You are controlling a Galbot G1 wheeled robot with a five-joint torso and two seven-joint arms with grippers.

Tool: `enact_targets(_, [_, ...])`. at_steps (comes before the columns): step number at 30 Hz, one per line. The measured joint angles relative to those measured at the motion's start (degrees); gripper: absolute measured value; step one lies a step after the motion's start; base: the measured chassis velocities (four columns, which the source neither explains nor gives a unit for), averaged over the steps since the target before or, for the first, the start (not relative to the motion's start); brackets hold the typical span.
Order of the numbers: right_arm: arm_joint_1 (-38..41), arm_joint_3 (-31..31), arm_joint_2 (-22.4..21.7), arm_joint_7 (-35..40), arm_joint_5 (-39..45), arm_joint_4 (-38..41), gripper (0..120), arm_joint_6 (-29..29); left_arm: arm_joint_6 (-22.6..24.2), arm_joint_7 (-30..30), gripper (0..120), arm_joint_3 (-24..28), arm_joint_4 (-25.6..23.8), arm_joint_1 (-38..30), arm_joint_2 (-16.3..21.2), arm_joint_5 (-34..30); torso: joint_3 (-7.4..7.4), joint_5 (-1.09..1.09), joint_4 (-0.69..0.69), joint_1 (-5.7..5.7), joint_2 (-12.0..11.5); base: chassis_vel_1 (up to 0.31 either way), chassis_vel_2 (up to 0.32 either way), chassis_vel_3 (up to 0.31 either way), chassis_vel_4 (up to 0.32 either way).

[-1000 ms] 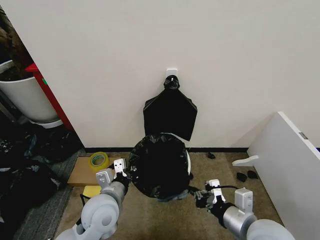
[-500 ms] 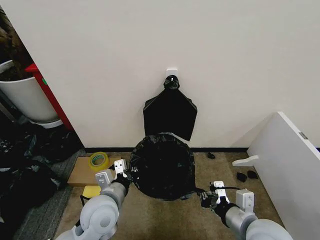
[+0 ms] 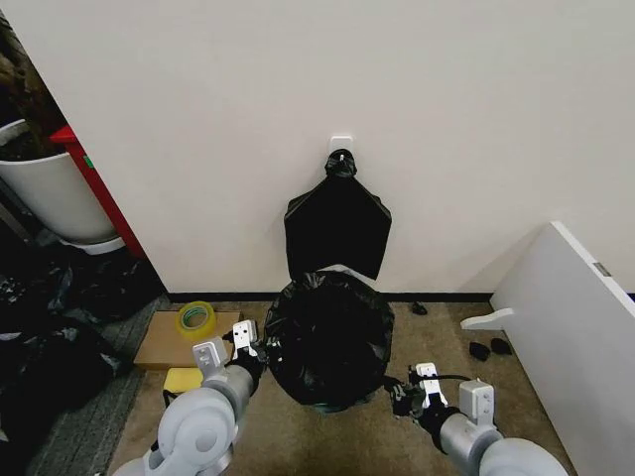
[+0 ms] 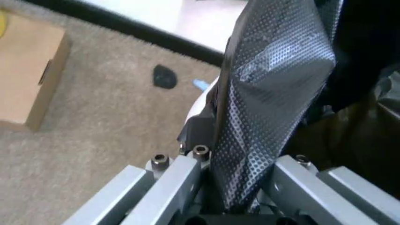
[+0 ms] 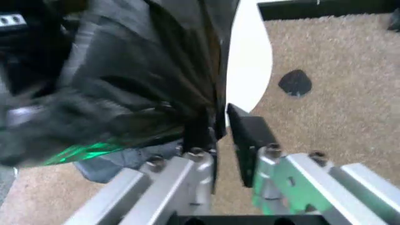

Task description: Place the garbage bag over the trash bin.

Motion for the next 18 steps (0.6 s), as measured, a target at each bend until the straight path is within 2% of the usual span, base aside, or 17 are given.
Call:
enact_targets(1, [0.0,0.0,0.0,0.0,0.0,0.0,10,0.0,0.0,0.0,0,0.0,0.0,0.0,0.0,0.0,0.00,0.00,0.00,0.00,0.0,0.000,0.000,0.000,0.000])
enact_targets(4, [-1.2,0.5,0.2,0.2,-2.7,0.2,25,1.2,0.7,-2.2,0,0.4,1.8,-1.5,-0.4,-1.6,0.00,0.00,0.00,0.00,0.0,0.000,0.000,0.000,0.000])
enact_targets(7, [-2.0,1.2,0.6,0.7,-3.5,0.2,31,1.8,1.2,-3.8,0,0.5,3.1,-2.7,-0.5,-3.1,0.00,0.01,0.00,0.00,0.0,0.000,0.000,0.000,0.000])
enact_targets(9, [-3.3,2.0,1.6,1.6,-5.3,0.3,45,3.4,2.0,-6.0,0,0.8,5.6,-4.6,-0.7,-5.8,0.00,0.01,0.00,0.00,0.0,0.000,0.000,0.000,0.000])
enact_targets(11, [-3.5,2.1,1.9,1.8,-5.8,0.4,47,3.8,2.1,-6.3,0,0.9,6.0,-4.9,-0.8,-6.1,0.00,0.01,-0.01,0.00,0.0,0.000,0.000,0.000,0.000])
enact_targets(14, [-5.4,3.4,5.1,2.2,-8.4,1.9,61,6.8,2.6,-7.4,0,2.2,9.3,-7.1,-2.3,-6.4,0.00,0.00,0.00,0.00,0.0,0.000,0.000,0.000,0.000])
enact_targets(15, [-5.4,3.4,5.1,2.2,-8.4,1.9,61,6.8,2.6,-7.4,0,2.2,9.3,-7.1,-2.3,-6.4,0.00,0.00,0.00,0.00,0.0,0.000,0.000,0.000,0.000])
enact_targets(18, [-6.8,3.6,7.6,1.3,-11.7,3.3,77,9.4,2.8,-7.6,0,3.6,12.5,-9.7,-3.9,-6.4,0.00,0.00,0.00,0.00,0.0,0.000,0.000,0.000,0.000])
